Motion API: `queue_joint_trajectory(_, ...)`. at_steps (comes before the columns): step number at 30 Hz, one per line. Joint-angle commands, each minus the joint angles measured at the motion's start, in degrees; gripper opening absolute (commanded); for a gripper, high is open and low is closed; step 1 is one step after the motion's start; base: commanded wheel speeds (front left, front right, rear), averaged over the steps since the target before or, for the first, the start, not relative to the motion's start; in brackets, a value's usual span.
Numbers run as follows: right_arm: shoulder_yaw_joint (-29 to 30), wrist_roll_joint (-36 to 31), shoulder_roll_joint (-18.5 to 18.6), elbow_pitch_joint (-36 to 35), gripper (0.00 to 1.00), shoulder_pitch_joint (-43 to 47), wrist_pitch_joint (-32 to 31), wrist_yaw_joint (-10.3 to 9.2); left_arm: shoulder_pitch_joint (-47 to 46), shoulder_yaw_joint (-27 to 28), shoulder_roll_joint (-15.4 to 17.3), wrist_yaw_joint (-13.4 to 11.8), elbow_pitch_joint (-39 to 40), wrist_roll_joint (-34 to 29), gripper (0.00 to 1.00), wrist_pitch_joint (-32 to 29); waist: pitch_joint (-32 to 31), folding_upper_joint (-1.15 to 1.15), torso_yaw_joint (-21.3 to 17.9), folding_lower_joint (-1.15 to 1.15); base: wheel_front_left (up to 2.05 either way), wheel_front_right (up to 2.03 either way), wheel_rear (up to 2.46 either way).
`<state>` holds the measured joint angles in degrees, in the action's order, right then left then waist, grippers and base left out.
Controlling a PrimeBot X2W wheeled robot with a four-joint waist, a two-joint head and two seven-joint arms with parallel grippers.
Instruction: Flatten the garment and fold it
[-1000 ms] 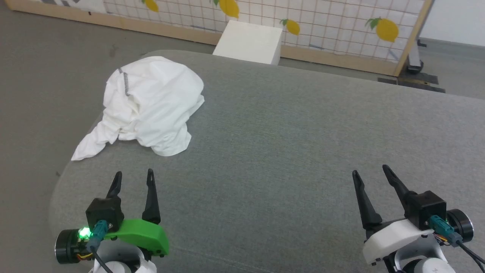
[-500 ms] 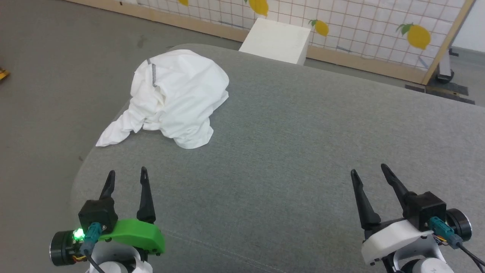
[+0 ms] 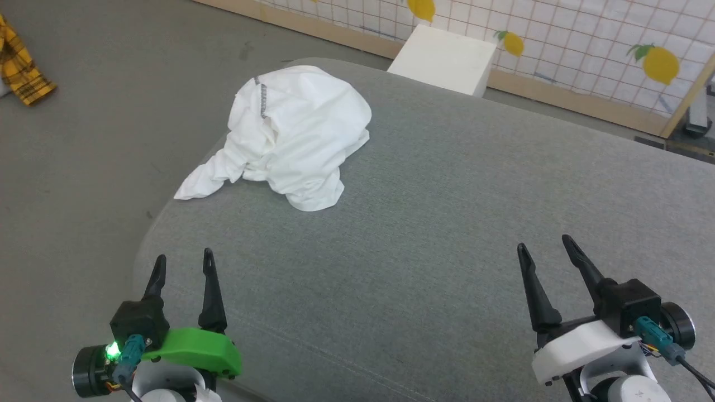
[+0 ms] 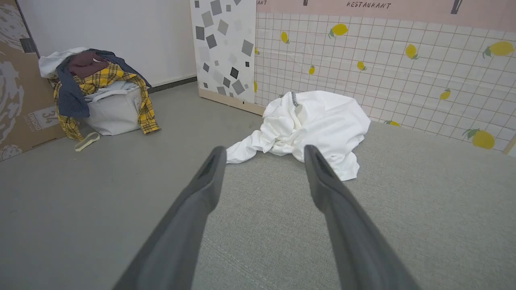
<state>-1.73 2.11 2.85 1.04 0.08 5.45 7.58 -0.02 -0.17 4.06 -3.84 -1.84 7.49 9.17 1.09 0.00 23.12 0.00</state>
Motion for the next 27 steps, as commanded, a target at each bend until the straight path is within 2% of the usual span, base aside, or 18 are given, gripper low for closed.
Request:
queue_joint_trajectory(1,-0.1,0.5,0.0,0.1,1.0,-0.6,0.6,-0.06,0.8,0.2,0.2,-0.4,-0.2,0.8,1.0,0.6,0.0,0.0,0.9,0.0,0.0,0.0,0.0)
queue_joint_trajectory(27,-0.8,1.6,0.0,0.6,1.0,-1.3,2.4,-0.08,1.6,0.1,-0.1,-1.1,-2.3,3.9,1.0,3.9,0.5,0.0,7.8,0.0,0.0,0.0,0.0)
